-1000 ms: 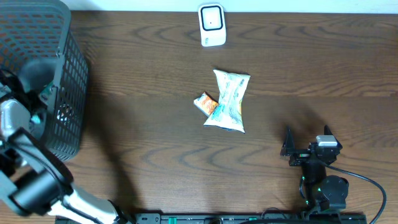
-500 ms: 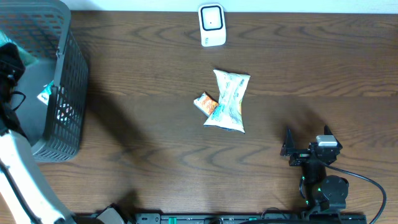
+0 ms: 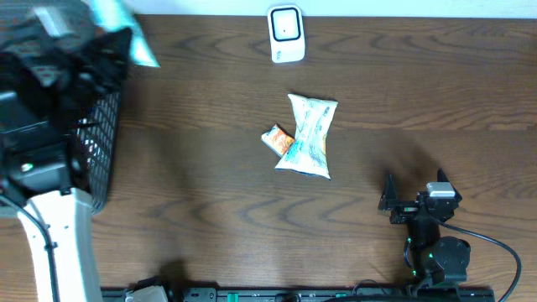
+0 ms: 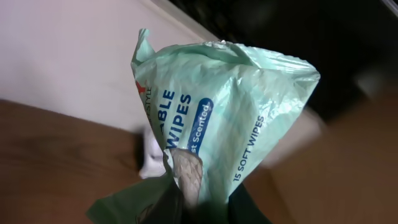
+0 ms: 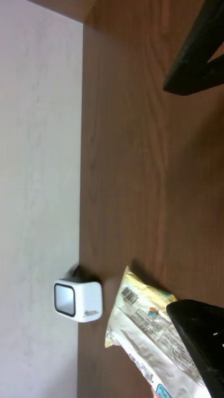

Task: Scan the item barcode
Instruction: 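Carry the green wipes pack toward the scanner and release it near the bags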

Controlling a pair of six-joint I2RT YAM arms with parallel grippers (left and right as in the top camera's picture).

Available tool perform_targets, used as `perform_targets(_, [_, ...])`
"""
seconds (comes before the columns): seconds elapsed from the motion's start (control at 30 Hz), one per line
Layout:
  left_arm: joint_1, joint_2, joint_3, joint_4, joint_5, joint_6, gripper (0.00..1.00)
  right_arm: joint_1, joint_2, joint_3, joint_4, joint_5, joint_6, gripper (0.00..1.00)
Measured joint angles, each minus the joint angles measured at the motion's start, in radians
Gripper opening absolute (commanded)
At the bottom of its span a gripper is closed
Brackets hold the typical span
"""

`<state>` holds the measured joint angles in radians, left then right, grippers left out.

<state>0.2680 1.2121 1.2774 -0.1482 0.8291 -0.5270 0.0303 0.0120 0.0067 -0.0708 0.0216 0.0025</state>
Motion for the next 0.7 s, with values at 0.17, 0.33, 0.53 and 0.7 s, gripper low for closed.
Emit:
perform_targets(0.17, [-0.152,0.0,0.0,-0.089,0.032,0.115,0.07,0.0,0.0,0.0,0.0,0.0,0.0,0.99])
perform_targets(0.33, [-0.299,0.021,0.0,-0.25,-0.039,0.168,0.07,0.0,0.0,0.0,0.0,0.0,0.0,0.99])
perform_targets(0.53, [-0.449,0.11,0.0,-0.361,-0.198,0.216,0.08,0.0,0.0,0.0,0.0,0.0,0.0,0.99])
perform_targets(0.7, [-0.544,0.214,0.0,-0.383,-0.296,0.24,0.08,0.0,0.0,0.0,0.0,0.0,0.0,0.99])
